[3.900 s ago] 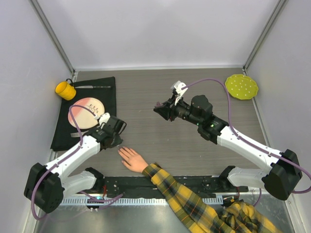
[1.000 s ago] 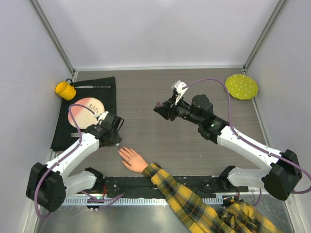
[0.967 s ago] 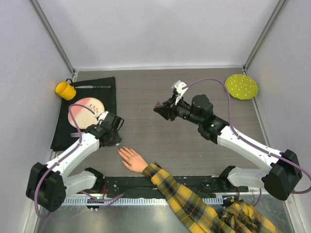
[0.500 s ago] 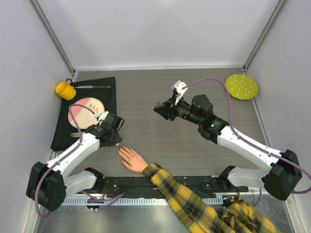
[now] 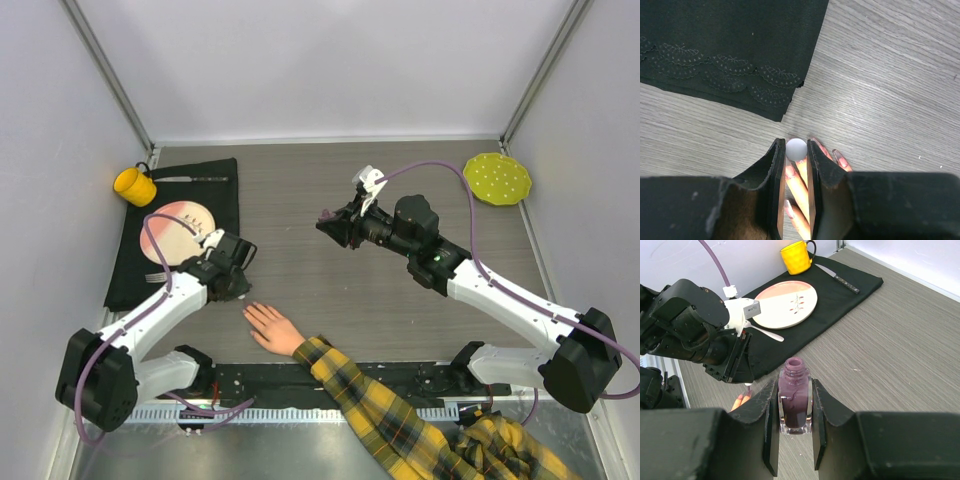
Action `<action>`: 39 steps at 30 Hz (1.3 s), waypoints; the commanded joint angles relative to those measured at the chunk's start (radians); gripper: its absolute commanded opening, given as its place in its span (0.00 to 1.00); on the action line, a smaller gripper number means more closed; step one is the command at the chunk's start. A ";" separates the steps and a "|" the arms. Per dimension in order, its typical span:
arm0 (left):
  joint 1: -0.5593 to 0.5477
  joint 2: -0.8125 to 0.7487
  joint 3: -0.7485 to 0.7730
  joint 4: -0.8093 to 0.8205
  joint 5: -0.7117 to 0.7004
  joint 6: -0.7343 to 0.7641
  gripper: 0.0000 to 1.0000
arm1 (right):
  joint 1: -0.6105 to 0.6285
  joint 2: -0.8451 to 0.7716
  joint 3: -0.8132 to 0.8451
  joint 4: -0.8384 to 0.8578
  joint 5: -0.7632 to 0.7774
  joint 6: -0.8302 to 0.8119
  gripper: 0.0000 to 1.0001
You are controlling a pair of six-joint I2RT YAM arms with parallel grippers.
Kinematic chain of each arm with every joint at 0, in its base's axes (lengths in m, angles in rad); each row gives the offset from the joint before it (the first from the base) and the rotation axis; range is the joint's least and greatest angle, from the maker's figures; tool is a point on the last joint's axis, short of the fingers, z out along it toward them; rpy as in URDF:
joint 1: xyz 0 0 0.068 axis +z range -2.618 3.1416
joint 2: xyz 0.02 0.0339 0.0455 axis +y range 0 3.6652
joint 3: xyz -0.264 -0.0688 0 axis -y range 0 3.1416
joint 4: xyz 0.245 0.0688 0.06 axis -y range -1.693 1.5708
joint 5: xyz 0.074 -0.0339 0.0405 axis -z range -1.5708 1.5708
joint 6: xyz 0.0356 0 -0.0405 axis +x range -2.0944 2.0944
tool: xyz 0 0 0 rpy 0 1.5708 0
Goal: Paint the nails
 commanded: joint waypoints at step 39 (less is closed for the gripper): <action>0.005 0.060 0.050 0.035 -0.082 0.031 0.00 | -0.006 -0.002 0.026 0.068 -0.011 0.002 0.01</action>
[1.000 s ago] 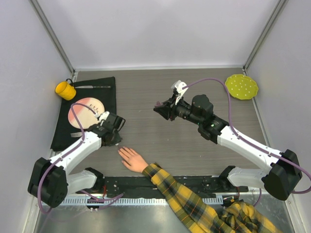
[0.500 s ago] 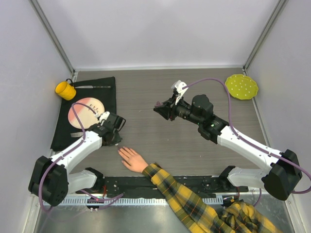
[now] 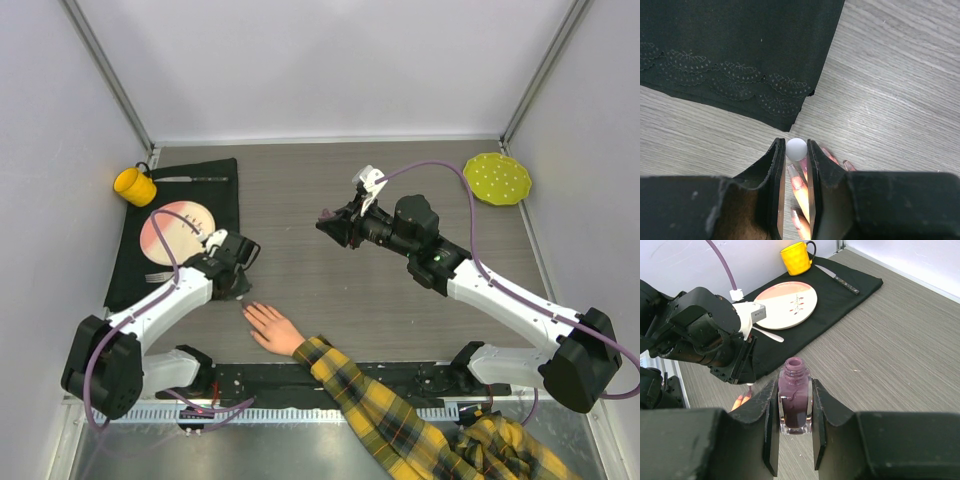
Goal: Paint the nails
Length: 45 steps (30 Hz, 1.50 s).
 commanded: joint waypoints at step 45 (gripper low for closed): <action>0.005 -0.013 0.063 -0.011 0.020 0.014 0.00 | -0.004 -0.015 0.019 0.074 -0.028 0.018 0.01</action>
